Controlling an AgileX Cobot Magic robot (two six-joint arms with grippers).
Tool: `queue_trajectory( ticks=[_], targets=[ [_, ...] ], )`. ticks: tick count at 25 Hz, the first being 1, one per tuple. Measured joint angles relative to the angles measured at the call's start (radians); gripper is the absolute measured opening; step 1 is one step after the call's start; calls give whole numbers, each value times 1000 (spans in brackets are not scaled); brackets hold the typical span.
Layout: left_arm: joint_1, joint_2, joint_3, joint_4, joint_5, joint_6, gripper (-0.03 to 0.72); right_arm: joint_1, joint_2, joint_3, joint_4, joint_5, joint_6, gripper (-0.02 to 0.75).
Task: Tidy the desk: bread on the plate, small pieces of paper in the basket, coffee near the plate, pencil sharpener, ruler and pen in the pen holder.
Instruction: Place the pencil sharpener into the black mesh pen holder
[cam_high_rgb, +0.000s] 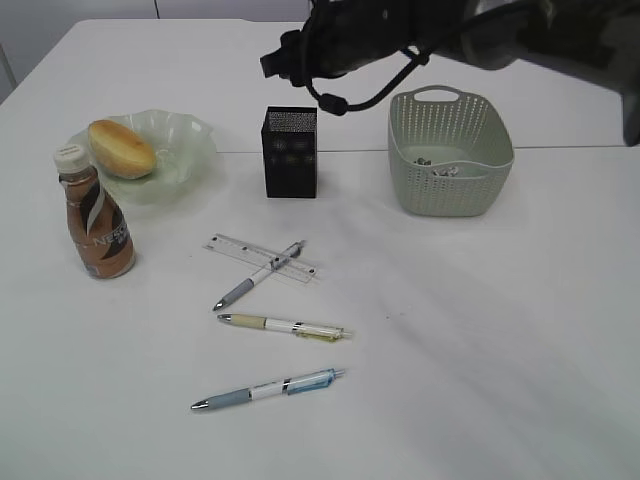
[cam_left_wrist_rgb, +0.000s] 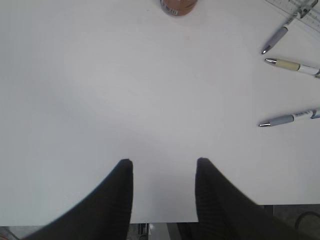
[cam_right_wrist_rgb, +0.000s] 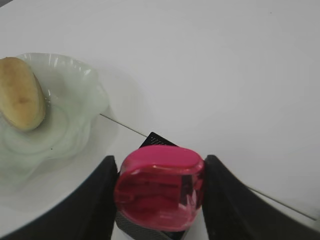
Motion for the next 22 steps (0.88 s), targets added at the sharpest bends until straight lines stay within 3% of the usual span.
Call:
queue_trajectory(
  ticks=[11,22],
  targets=[
    [0,0,0,0,0,0,307,-6,99,0,69,-250,-2,349],
    [0,0,0,0,0,0,307,-6,186,0,86,-341,-2,349]
  ],
)
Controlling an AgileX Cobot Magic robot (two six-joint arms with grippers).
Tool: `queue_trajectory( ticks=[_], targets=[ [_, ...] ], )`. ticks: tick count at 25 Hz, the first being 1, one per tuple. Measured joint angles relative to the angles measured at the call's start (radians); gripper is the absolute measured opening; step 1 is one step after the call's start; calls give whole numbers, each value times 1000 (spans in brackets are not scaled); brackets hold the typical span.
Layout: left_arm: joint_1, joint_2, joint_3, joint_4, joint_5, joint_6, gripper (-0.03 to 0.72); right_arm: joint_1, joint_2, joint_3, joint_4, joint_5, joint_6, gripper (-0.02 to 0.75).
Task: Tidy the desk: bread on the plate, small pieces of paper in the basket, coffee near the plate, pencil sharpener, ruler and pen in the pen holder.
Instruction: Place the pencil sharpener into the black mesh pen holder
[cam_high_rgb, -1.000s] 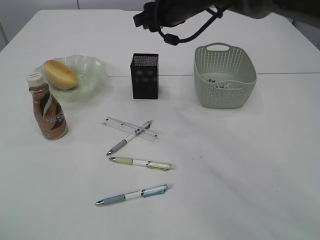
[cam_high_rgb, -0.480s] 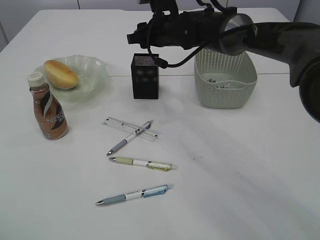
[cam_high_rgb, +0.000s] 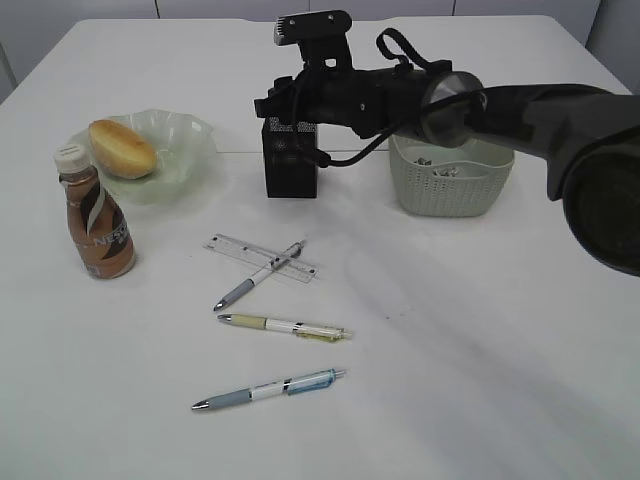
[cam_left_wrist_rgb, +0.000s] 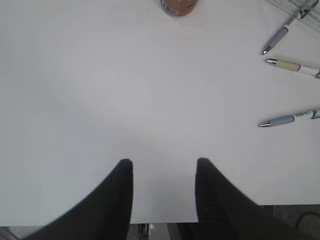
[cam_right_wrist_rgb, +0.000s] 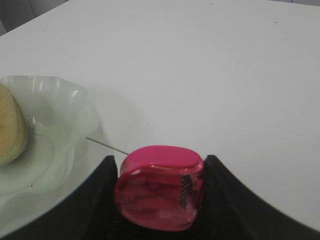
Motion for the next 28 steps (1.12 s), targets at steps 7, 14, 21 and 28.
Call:
queue_trajectory(
  ticks=[7,14,21,28],
  targets=[
    [0,0,0,0,0,0,307,0,2,0,0,-22,0,349],
    [0,0,0,0,0,0,307,0,10,0,1,-26,0,349],
    [0,0,0,0,0,0,307,0,10,0,2,-16,0,355],
    [0,0,0,0,0,0,307,0,10,0,2,-5,0,378]
  ],
)
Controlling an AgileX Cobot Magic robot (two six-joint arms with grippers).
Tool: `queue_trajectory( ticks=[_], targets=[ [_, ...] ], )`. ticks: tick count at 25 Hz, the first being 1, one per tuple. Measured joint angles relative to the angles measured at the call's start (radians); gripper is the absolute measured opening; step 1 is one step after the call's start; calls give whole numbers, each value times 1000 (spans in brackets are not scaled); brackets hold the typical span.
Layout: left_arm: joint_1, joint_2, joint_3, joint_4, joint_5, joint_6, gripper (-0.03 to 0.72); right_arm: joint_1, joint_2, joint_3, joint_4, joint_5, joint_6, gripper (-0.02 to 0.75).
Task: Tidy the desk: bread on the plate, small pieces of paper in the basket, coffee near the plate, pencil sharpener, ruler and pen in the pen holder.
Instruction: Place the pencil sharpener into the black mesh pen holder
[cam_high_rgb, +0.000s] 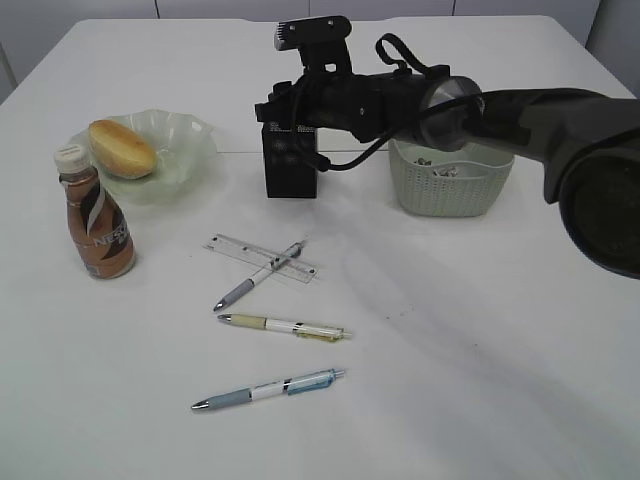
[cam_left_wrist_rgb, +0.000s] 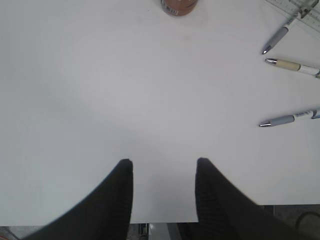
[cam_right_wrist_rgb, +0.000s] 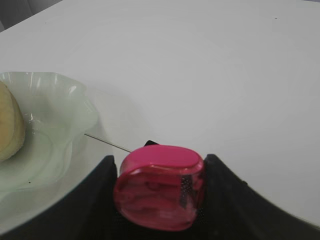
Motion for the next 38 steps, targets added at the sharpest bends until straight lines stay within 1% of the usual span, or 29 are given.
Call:
queue_trajectory(
  ticks=[12,17,22,25,35,38],
  targets=[
    [0,0,0,0,0,0,307,-2,0,0,1,18,0,394],
    [0,0,0,0,0,0,307,-2,0,0,23,18,0,396],
    [0,0,0,0,0,0,307,-2,0,0,27,16,0,429],
    [0,0,0,0,0,0,307,-2,0,0,27,-13,0,435],
    [0,0,0,8,0,0,307,-2,0,0,27,-33,0,438],
    [0,0,0,8,0,0,307,-2,0,0,27,-9,0,438]
  ],
)
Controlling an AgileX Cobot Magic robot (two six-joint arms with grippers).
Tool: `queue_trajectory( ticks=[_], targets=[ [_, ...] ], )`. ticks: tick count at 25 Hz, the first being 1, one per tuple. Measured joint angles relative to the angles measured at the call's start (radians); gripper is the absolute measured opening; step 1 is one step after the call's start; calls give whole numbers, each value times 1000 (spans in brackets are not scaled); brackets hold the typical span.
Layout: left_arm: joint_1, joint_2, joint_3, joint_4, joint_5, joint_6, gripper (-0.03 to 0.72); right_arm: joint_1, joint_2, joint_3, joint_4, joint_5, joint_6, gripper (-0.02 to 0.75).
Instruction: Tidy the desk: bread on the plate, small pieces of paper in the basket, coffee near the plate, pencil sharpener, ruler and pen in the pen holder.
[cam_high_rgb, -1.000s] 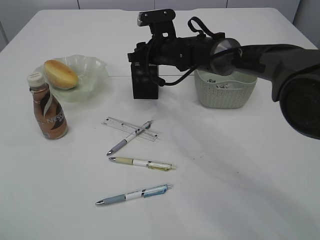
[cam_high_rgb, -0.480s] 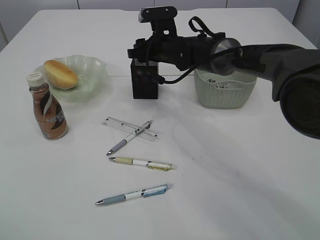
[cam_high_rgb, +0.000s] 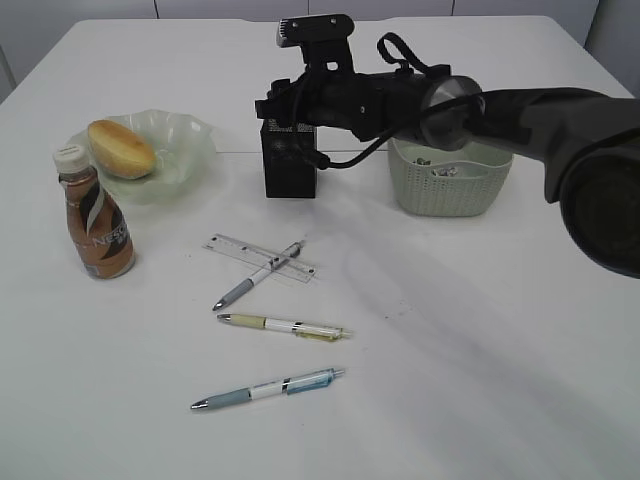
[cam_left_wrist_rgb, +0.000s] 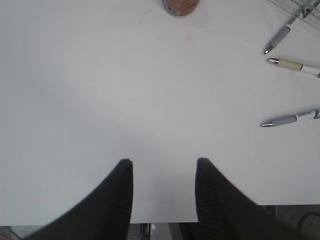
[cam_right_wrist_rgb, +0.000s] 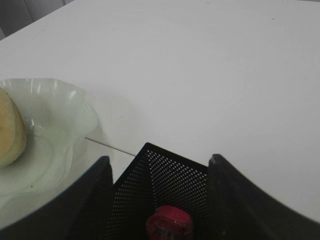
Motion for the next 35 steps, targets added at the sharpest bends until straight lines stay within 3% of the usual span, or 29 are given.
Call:
queue_trajectory(
  ticks=[8,12,17,25,30,35],
  targets=[
    [0,0,0,0,0,0,307,0,-61,0,-19,172,0,438],
    [0,0,0,0,0,0,307,0,-127,0,-105,372,0,438],
    [0,0,0,0,0,0,307,0,-222,0,-123,679,-10,438],
    [0,0,0,0,0,0,307,0,-316,-70,57,1138,-234,438],
    [0,0,0,0,0,0,307,0,-316,-123,142,1182,-248,438],
    [0,0,0,0,0,0,307,24,-300,-126,156,1187,-274,438]
  ],
)
